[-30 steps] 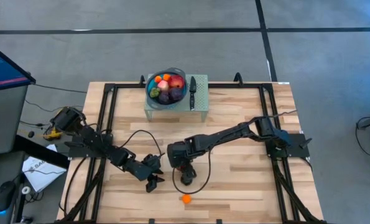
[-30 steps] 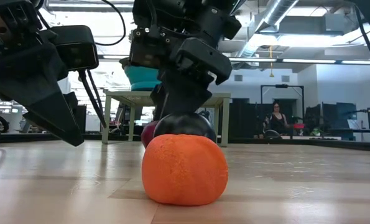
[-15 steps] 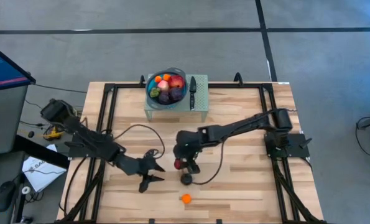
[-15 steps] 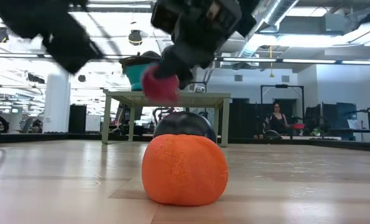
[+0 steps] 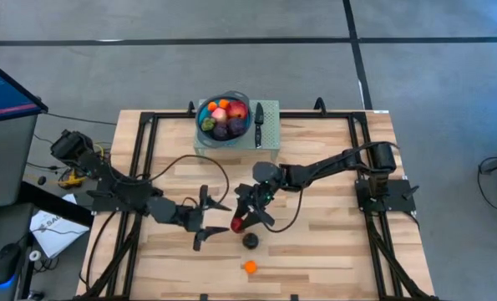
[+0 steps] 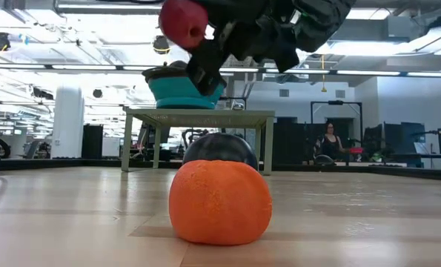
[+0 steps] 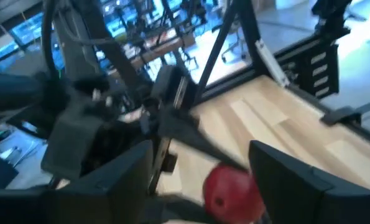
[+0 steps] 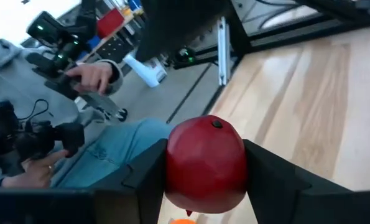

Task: Pick & Place Fruit
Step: Put the red pomegranate into the blue strainer bowl

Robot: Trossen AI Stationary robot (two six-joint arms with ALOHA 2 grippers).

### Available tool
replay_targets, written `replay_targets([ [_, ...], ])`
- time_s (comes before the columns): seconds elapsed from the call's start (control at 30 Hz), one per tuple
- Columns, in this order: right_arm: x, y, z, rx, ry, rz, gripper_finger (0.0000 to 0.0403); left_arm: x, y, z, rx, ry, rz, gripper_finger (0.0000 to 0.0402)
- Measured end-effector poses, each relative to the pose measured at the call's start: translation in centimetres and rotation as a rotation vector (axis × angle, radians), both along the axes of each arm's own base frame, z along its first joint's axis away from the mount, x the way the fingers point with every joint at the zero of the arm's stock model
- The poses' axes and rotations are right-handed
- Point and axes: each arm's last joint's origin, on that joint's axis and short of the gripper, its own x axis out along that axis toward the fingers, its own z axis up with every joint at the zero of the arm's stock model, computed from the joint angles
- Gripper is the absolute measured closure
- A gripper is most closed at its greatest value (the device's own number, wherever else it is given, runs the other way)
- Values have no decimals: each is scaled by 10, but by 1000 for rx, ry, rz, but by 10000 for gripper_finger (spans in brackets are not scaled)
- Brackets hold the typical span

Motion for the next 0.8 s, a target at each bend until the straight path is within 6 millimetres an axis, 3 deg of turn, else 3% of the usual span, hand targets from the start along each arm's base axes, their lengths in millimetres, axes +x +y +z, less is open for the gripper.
replay_targets([
  [0.13, 2, -2, 7, 20, -48, 10, 216, 3, 6, -4, 7, 45, 15, 100],
  [0.27, 5, -4, 12, 22, -74, 5, 224, 7, 12, -7, -62, 70, -27, 81],
  [0.8, 12, -12, 28, 9, -136, -10, 221, 10, 18, -11, -109, 122, -32, 114],
])
